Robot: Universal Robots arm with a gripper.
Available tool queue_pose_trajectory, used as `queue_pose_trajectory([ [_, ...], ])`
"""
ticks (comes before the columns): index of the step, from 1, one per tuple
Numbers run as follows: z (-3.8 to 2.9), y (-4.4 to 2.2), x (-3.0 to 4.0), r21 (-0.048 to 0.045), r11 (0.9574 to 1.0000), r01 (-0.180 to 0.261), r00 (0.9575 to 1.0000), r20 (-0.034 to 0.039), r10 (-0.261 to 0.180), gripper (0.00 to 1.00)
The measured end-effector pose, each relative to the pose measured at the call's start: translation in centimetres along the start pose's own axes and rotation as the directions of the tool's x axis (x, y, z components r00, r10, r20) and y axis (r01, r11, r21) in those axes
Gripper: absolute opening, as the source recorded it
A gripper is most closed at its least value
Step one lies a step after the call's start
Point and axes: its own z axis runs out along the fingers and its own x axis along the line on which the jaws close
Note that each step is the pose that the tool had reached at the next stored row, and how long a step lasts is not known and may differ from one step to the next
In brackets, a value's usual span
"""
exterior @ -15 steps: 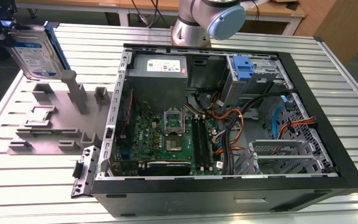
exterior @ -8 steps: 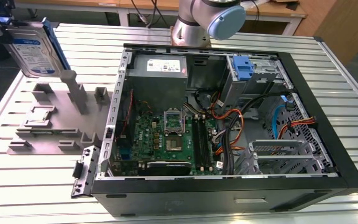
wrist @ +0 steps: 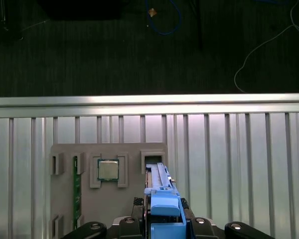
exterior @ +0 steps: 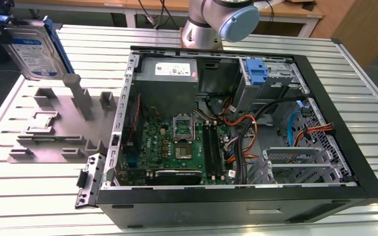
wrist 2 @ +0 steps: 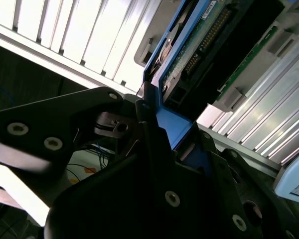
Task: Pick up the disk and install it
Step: 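Pick up the disk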
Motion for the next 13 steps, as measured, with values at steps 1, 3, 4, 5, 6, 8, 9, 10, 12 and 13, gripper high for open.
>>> queue_pose_trajectory([
  [1, -0.06, 0.00, 0.00, 0.0000, 1.0000, 0.000, 1.0000, 0.0000, 0.000, 0.37],
  [3, -0.16, 0.01, -0.01, 0.0000, 1.0000, 0.000, 1.0000, 0.0000, 0.000, 0.37],
  [4, -0.23, 0.01, -0.01, 0.0000, 1.0000, 0.000, 1.0000, 0.0000, 0.000, 0.37],
  [5, -0.30, 0.01, -0.02, -0.0001, 1.0000, 0.000, 1.0000, 0.0000, 0.000, 0.37],
  [6, -0.35, 0.01, -0.02, 0.0001, 1.0000, 0.000, 1.0000, 0.0000, 0.000, 0.37],
  [8, -0.50, 0.01, -0.03, 0.0000, 1.0000, 0.000, 1.0000, 0.0000, 0.000, 0.37],
  [9, -0.57, 0.02, -0.03, -0.0001, 1.0000, 0.000, 1.0000, 0.0000, 0.000, 0.37],
  [10, -0.64, 0.02, -0.03, 0.0000, 1.0000, 0.000, 1.0000, 0.0000, 0.000, 0.37],
  [12, -0.76, 0.03, -0.04, 0.0000, 1.0000, 0.000, 1.0000, 0.0000, 0.000, 0.37],
  [13, -0.81, 0.03, -0.04, 0.0000, 1.0000, 0.000, 1.0000, 0.0000, 0.000, 0.37],
])
